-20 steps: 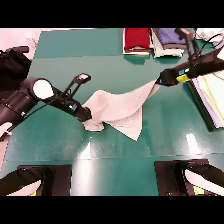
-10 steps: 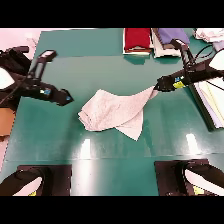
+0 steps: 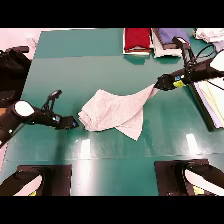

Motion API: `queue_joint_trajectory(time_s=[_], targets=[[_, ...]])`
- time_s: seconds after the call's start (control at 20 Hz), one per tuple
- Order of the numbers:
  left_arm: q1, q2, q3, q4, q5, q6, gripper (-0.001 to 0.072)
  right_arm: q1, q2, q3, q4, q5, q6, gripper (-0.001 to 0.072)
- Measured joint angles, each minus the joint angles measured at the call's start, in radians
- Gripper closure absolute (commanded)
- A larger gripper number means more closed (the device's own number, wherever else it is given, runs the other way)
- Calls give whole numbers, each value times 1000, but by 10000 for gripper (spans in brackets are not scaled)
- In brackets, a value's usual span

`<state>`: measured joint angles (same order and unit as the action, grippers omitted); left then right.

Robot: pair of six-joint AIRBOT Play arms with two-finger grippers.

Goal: Fold the shirts.

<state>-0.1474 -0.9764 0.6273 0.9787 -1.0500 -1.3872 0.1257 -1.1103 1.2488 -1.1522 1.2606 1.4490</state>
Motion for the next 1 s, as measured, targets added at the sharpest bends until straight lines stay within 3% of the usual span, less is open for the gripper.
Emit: queue_joint_trajectory(time_s=[0.3, 0.65, 0.7, 0.75, 0.8, 0.85, 1.0], targets=[[-45, -5, -100, -124, 156, 43, 212, 0, 0, 0, 4, -3, 0, 700], [-215, -73, -112, -144, 339, -3, 213, 0, 0, 0, 32, 2, 1, 700], [-228, -85, -110, -147, 357, -10, 238, 0, 0, 0, 39, 3, 1, 700], [-235, -92, -110, -147, 370, -14, 442, 0, 0, 0, 45, 4, 1, 700], [-241, -100, -109, -143, 386, -19, 597, 0, 1, 0, 47, 5, 1, 700], [-245, -104, -106, -138, 394, -20, 681, 0, 2, 0, 51, 6, 1, 700], [-241, -111, -58, -122, 403, -26, 682, 0, 2, 16, 53, 11, 2, 700]])
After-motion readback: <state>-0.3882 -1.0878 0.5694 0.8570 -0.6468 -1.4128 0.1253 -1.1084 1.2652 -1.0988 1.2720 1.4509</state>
